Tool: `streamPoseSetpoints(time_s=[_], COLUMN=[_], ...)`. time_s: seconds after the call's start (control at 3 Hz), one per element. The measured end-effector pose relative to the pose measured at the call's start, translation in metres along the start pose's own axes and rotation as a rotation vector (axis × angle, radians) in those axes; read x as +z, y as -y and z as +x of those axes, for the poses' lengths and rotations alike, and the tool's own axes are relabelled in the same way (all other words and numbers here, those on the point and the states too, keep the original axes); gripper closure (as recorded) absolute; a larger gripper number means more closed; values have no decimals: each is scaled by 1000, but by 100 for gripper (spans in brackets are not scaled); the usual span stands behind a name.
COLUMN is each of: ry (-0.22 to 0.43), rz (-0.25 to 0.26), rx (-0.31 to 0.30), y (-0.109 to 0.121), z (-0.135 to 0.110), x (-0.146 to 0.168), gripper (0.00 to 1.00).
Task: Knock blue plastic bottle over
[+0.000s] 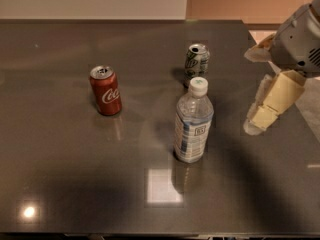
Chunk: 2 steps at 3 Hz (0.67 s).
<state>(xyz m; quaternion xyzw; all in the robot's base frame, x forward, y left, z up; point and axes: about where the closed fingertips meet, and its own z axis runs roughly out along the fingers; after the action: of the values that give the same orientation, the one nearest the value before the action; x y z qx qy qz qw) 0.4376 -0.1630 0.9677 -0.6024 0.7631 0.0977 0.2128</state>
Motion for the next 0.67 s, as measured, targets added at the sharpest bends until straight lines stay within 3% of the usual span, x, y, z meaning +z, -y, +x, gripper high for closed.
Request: streamPoseSetpoints(time_s=[0.67], ry=[205], rz=[-152], rx=[-72], y=[-52], z=[-46], x=[36], gripper=[0])
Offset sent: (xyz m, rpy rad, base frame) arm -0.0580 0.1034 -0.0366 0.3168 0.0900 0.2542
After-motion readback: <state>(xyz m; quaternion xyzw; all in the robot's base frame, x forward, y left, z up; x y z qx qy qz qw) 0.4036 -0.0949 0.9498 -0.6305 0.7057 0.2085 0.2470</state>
